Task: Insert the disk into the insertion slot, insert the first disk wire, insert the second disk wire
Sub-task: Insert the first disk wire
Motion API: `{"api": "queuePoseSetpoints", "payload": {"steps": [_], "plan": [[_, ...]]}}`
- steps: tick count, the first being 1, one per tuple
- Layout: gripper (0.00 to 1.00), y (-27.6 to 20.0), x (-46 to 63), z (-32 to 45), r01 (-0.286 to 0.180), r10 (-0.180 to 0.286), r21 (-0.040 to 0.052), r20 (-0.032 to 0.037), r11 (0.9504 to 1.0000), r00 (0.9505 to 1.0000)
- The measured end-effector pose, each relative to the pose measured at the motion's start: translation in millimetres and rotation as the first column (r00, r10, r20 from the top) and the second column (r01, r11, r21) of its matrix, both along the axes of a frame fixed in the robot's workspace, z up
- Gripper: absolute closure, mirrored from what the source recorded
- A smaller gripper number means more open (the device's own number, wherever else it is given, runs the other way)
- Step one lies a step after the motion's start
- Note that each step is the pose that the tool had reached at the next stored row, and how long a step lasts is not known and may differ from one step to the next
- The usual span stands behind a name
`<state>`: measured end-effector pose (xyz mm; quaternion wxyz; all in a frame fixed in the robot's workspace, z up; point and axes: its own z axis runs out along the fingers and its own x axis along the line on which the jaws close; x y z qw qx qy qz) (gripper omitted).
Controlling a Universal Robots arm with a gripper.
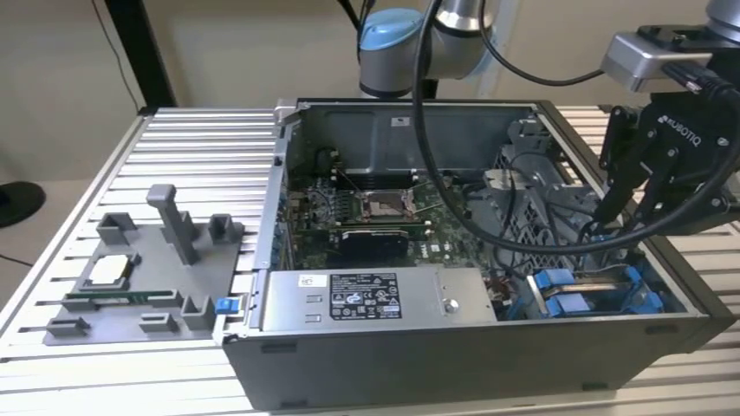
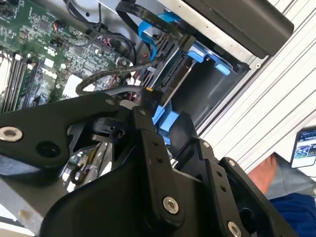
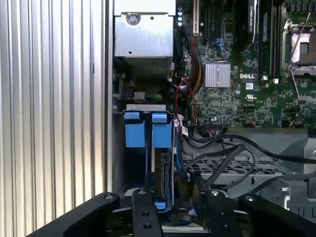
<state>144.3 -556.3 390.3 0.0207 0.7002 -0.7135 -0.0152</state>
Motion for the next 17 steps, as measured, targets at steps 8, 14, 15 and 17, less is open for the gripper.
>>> {"api": "queuePoseSetpoints", "payload": {"steps": [8,14,15,17], "plan": [[0.00,0.0,2.8,-0.1,0.000,0.000,0.0441,-0.0147,0.9990,0.9999],[0.00,-0.1,7.6,-0.1,0.001,0.000,0.0451,-0.0226,0.9990,0.9997],[0.00,-0.1,7.6,-0.1,0.001,0.000,0.0452,-0.0228,0.9990,0.9997],[0.00,-0.1,7.6,-0.1,0.001,0.000,0.0452,-0.0230,0.9990,0.9997]]}}
